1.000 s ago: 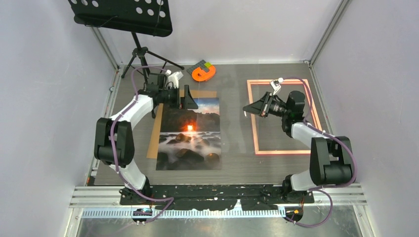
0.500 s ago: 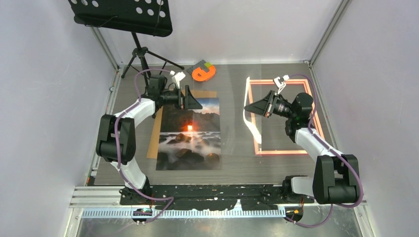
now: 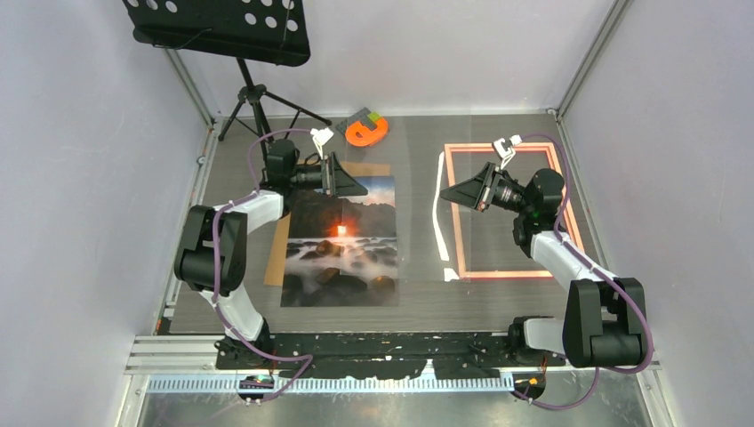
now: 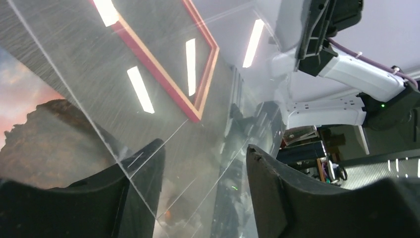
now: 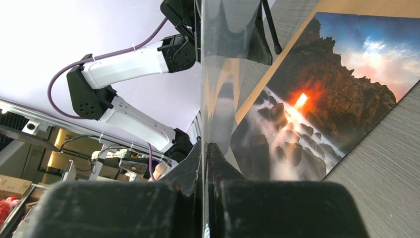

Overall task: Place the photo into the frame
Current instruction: Pick up the photo frame item at the center of the board.

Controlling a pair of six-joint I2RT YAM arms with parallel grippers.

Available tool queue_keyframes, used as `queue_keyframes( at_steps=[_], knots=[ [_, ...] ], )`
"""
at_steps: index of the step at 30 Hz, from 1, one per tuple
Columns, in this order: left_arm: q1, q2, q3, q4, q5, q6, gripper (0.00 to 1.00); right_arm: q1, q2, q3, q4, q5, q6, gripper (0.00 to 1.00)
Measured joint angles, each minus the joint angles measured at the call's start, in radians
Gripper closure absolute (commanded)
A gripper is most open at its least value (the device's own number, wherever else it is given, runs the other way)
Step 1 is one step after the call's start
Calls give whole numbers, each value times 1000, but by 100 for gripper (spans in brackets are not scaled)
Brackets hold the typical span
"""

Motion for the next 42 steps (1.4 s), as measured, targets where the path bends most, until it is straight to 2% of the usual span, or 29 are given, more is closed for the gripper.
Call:
queue_keyframes(
  at_steps=[8,14,17,20,22,23,24,25,26,27,28,29,31,36,42],
  knots=[
    [-10,0,-15,146,33,-138,69,0,0,0,-40,20,-51,94],
    [-13,-5,-27,164,44,-181,81,-3,0,0,-101,45,-104,94],
    [-13,-20,-30,154,44,-181,99,-3,0,0,-128,57,-129,94],
    [-13,-51,-30,120,44,-161,100,-3,0,0,-151,69,-154,93],
    [-14,-74,-30,97,43,-147,100,-3,0,0,-167,77,-169,84],
    [-14,-87,-30,84,43,-143,100,-3,0,0,-173,80,-176,75],
    [-14,-99,-30,68,42,-135,100,-3,0,0,-180,84,-183,69],
    [-14,-111,-30,51,39,-129,100,-3,0,0,-186,87,-190,58],
    [-14,-119,-30,40,35,-126,100,-3,0,0,-188,89,-193,53],
    [-14,-129,-30,24,29,-123,100,-3,0,0,-193,91,-199,36],
    [-14,-139,-30,10,24,-121,100,-3,0,0,-199,93,-206,27],
    [-14,-145,-30,-2,18,-121,100,-3,0,0,-208,95,-211,13],
    [-14,-159,-33,-25,2,-121,100,-3,0,0,-234,100,-230,1],
    [-14,-196,-53,-102,-53,-115,100,-29,-12,1,-331,113,-304,5],
    [-13,-234,-73,-232,-148,-72,100,-109,-89,31,-559,200,-468,4]
  ],
)
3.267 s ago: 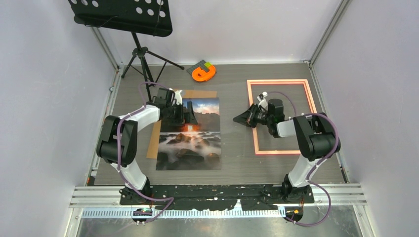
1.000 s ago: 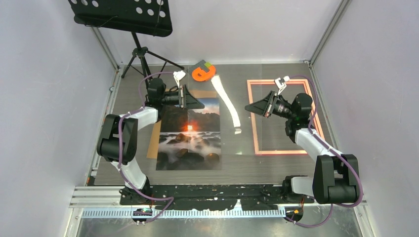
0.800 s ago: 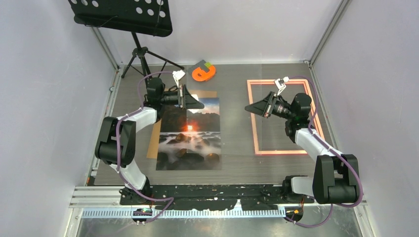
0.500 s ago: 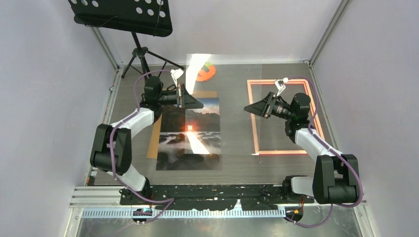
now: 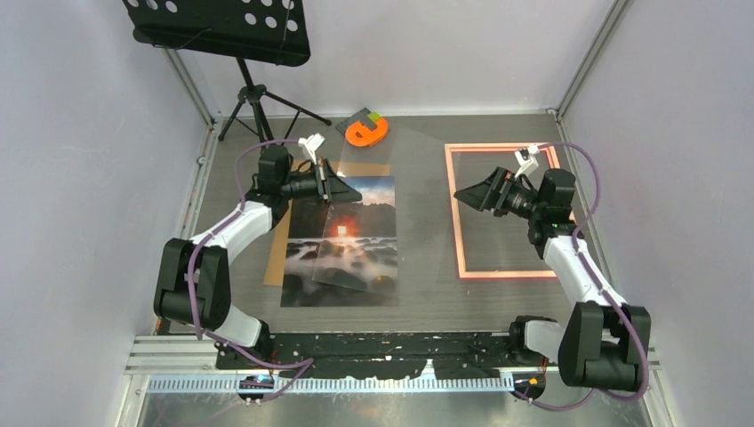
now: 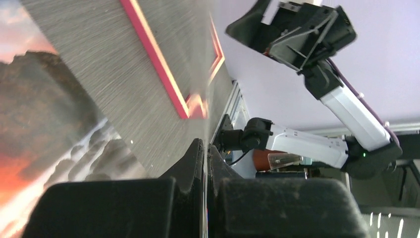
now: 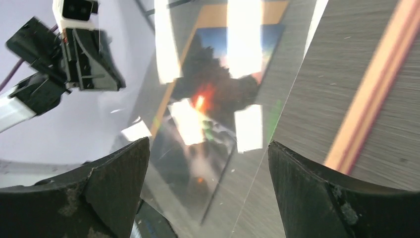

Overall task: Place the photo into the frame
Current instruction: Pick up the photo frame item at the center of the board, then move the photo frame to the center of the board.

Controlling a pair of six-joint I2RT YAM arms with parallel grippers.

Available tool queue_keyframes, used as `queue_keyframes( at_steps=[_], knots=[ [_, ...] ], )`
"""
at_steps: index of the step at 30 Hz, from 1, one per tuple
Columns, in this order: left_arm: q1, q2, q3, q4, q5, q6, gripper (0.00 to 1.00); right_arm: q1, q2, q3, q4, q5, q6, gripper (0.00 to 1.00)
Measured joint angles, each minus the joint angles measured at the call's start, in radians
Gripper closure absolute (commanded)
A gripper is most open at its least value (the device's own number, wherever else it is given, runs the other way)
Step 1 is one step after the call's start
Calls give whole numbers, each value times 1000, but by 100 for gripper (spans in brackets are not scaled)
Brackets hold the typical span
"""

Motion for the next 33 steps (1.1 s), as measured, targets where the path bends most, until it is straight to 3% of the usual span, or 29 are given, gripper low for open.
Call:
queue_keyframes(
  at_steps=[4,11,18,24,33],
  knots=[
    [18,-11,-39,-64,-61,3,100,-21,-81,15,-146,124,-135,0],
    [90,-44,-116,-129,-121,-2,100,23,-95,38,-322,356,-312,9],
    [129,-95,-126,-132,-122,-6,100,196,47,95,-404,577,-423,13],
    [156,-129,-126,-128,-98,-17,100,241,214,139,-428,688,-460,17],
    [199,-166,-126,-118,-67,-55,100,277,322,143,-439,734,-470,35]
  ],
)
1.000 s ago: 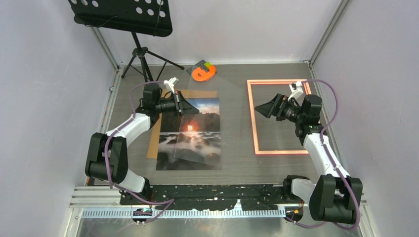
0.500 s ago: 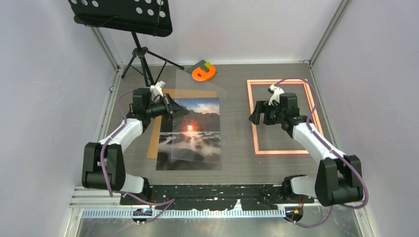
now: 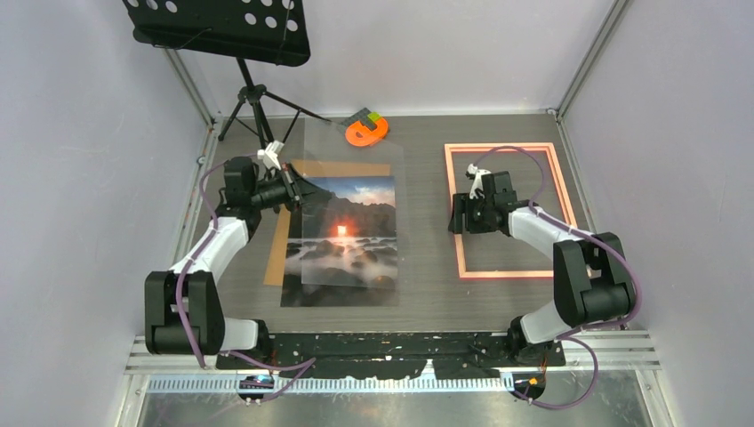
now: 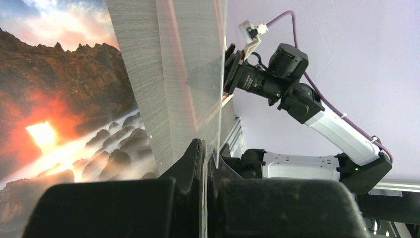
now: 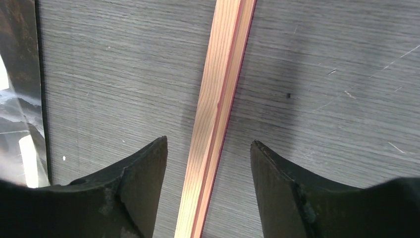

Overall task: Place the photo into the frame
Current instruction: Move the photo frame to the center of the board.

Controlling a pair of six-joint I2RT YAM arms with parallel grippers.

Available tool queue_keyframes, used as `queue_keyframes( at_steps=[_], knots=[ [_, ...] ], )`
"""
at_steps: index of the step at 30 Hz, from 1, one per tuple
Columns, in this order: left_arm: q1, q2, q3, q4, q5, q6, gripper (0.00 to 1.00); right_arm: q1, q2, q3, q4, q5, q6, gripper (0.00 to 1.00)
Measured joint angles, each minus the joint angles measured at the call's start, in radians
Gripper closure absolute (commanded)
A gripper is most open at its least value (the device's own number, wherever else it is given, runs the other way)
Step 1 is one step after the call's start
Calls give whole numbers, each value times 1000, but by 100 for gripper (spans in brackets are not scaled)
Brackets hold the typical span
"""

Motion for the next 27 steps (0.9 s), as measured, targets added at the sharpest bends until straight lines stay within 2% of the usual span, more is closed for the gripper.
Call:
queue_keyframes(
  at_steps=[8,14,18,23,27],
  knots=[
    [12,-27,19,21,15,-12,100,32,31,0,2,-23,26,43],
    [12,-27,71,15,22,-10,100,45,80,22,3,-55,54,54],
    [12,-34,112,9,22,5,100,60,101,35,2,-79,73,64],
    [29,-49,128,-10,22,27,100,131,106,47,-20,-85,101,85],
    [61,-53,128,-27,21,37,100,188,135,74,-26,-88,116,94]
  ],
)
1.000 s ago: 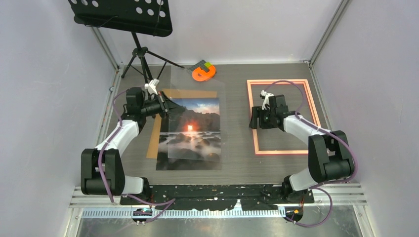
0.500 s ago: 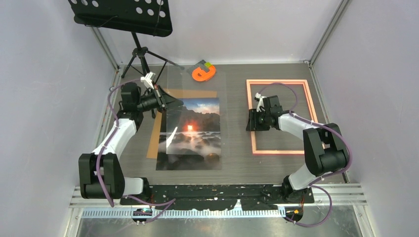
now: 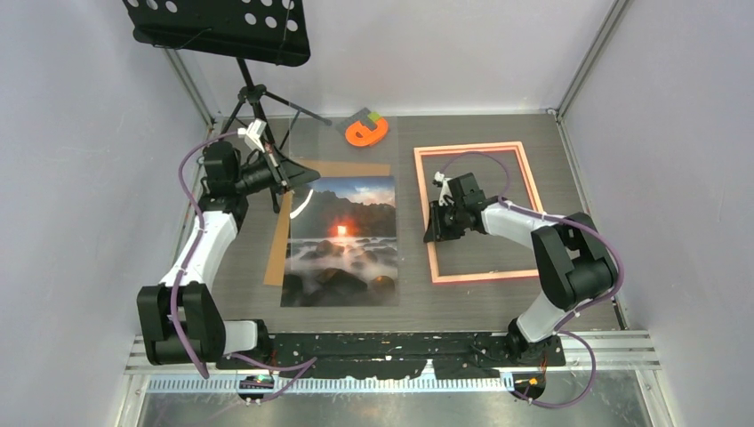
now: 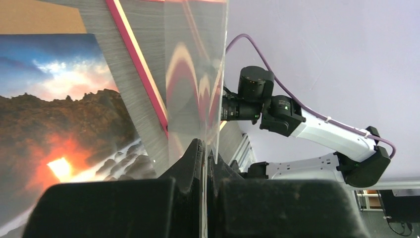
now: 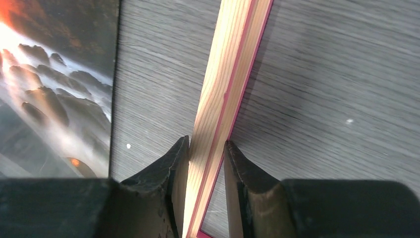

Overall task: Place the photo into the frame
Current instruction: Move the photo frame to the center of the board.

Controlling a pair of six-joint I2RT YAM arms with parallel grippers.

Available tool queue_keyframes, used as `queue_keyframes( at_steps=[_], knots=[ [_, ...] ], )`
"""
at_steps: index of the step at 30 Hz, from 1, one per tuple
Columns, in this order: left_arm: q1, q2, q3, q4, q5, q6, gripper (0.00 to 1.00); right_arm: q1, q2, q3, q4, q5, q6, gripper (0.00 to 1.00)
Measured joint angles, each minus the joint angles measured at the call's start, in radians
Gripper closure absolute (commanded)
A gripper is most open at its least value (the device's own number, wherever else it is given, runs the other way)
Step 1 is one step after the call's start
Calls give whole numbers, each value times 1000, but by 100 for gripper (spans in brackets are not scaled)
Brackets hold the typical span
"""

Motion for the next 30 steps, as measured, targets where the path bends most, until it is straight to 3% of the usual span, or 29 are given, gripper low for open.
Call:
queue_keyframes(
  at_steps=[13,27,30],
  knots=[
    [43,-65,46,-138,-19,127,100,107,15,-8,142,40,211,94],
    [50,-68,64,-153,-26,144,100,193,21,-95,310,89,380,94],
    [50,-68,64,-153,-26,144,100,193,21,-111,345,90,405,87]
  ],
)
